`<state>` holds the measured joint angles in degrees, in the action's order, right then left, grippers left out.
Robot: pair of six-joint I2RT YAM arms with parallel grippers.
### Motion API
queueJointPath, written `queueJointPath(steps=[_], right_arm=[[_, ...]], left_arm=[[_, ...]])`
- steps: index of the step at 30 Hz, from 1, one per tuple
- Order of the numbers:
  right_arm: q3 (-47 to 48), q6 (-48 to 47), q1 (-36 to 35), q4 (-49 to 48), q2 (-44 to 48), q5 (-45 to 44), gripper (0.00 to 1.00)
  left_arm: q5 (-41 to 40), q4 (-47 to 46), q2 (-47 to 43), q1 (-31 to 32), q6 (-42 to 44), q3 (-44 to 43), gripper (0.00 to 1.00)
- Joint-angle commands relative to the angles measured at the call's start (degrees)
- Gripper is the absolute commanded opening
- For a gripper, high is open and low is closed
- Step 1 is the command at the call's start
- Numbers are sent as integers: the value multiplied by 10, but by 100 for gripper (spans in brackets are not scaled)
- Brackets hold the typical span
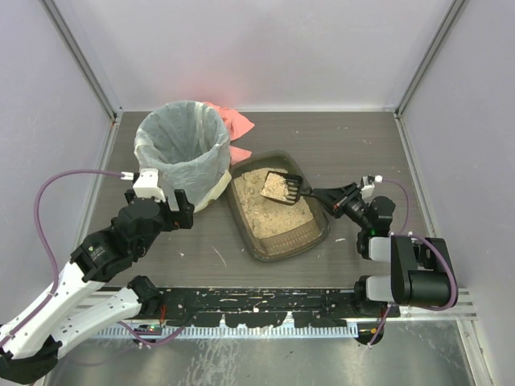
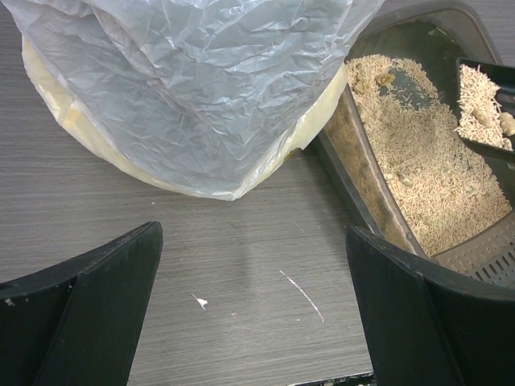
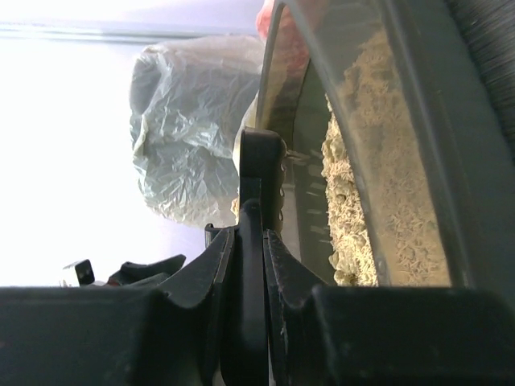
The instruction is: Clean the litter box
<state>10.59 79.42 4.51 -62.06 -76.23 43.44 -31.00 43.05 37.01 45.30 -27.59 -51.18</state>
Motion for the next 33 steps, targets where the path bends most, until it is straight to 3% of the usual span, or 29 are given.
queueJointPath(steps=[1,4,7,11,14,18,22,25,29,33], right_arm=[[-7,36,14,-86,-8,5,0],[15,29,-15,-108,-20,30,1],[-9,37,29,-82,-7,7,1],[27,8,-24,-76,-8,27,1],[1,11,15,-36,15,-6,1],[32,-15,-24,-38,5,33,0],[2,2,14,-30,21,1,1],[35,-16,-25,-40,8,47,1],[4,5,16,-24,23,9,1],[36,-16,-32,-34,14,39,1]], left_arm=[[6,-32,3,-2,-2,-12,98],[1,-36,3,-1,-2,-8,98],[5,-32,5,-2,-2,-12,98],[0,-35,-1,-2,-3,-7,98],[2,-33,4,-2,-2,-11,98],[1,-35,1,-2,-4,-7,98],[7,-37,5,-2,-4,-7,98],[6,-41,3,-2,-6,-2,98],[10,-41,6,-2,-7,-4,98],[4,-43,2,-1,-7,1,98]])
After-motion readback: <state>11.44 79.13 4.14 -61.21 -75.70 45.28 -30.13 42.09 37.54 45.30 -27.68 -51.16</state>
